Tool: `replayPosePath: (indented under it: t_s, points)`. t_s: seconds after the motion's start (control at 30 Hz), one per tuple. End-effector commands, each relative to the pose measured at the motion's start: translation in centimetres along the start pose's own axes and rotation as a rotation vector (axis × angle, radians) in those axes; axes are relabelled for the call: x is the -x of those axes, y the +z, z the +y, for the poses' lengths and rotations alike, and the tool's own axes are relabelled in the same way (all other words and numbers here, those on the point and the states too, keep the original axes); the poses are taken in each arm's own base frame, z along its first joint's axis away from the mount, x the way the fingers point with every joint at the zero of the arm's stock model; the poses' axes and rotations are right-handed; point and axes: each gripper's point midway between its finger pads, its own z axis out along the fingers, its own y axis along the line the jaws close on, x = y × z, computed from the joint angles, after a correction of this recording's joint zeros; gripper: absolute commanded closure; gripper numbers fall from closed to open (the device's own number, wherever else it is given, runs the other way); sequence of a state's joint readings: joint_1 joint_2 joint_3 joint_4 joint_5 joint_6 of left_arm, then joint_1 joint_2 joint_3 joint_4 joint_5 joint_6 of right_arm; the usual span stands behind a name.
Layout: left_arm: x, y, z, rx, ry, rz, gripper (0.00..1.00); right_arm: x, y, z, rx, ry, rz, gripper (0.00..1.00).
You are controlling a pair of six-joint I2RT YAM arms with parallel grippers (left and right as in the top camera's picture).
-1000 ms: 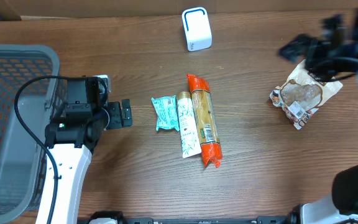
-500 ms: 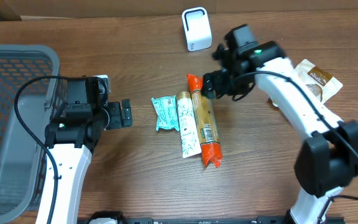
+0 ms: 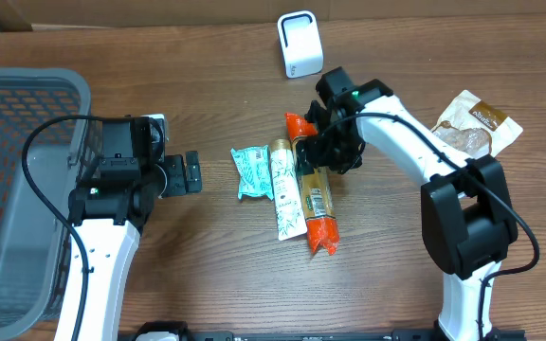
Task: Scan the item barcode
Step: 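Reach the right gripper to the spaghetti pack and grasp it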
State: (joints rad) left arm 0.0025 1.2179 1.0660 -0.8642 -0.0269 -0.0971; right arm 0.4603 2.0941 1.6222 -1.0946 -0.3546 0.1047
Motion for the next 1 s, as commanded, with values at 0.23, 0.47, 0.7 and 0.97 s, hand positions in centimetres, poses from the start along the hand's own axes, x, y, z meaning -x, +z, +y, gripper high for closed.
replayPosePath:
  t_s: [0.23,0.47,0.7,0.97]
  points:
    - [-0.1,0.2,0.3,0.009,0.012,0.007,0.00,-0.8,1.6,0.2,0.015,-0.011,0.013,0.42]
    - [-0.1,0.2,0.3,0.009,0.012,0.007,0.00,-0.8,1.6,0.2,0.011,-0.011,0.013,0.68]
    - [-0.1,0.2,0.2,0.009,0.012,0.007,0.00,-0.3,1.0,0.4,0.014,-0.014,0.000,0.93]
    - [-0.1,0.2,0.3,0.009,0.012,0.007,0.00,1.9,-4.6,0.0,-0.019,0.018,-0.059,0.96]
